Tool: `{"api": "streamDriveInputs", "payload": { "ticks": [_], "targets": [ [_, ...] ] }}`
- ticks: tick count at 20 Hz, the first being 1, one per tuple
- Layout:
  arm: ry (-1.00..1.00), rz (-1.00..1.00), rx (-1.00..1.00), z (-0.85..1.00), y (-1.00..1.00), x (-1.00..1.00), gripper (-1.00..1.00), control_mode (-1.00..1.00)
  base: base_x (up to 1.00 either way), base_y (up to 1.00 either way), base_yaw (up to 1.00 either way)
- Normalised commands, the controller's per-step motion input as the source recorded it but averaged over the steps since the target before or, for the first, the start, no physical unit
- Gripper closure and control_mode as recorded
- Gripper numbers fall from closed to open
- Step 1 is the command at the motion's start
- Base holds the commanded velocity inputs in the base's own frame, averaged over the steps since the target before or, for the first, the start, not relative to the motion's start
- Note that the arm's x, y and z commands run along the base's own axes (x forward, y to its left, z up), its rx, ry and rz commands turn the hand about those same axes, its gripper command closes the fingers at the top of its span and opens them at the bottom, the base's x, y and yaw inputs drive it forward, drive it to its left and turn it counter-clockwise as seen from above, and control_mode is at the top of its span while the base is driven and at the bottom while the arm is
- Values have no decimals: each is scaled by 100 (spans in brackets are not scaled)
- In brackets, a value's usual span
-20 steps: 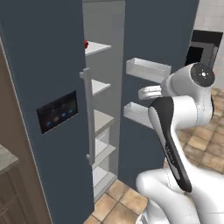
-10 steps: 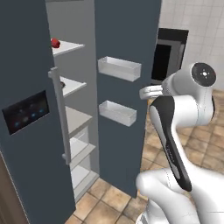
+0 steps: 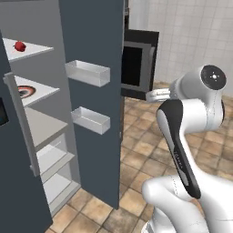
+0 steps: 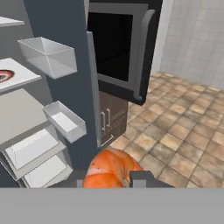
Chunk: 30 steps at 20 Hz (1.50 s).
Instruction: Transport the shrimp from the fridge to the microwave and turn on the microwave.
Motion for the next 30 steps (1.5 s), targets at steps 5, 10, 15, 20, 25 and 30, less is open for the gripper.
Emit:
{"api": "streamDriveInputs", "payload": {
  "ticks": [5, 10, 15, 20, 25, 30],
  "targets": [
    [0, 0, 0, 0, 0, 0, 100, 100, 16, -74, 0],
    [0, 0, 0, 0, 0, 0, 100, 100, 34, -70, 0],
    [0, 0, 0, 0, 0, 0, 100, 100, 47, -64, 0],
    [0, 0, 0, 0, 0, 0, 100, 100, 51, -61, 0],
    [0, 0, 0, 0, 0, 0, 100, 100, 63, -52, 3],
    [0, 0, 0, 0, 0, 0, 100, 100, 73, -42, 8]
  ]
}}
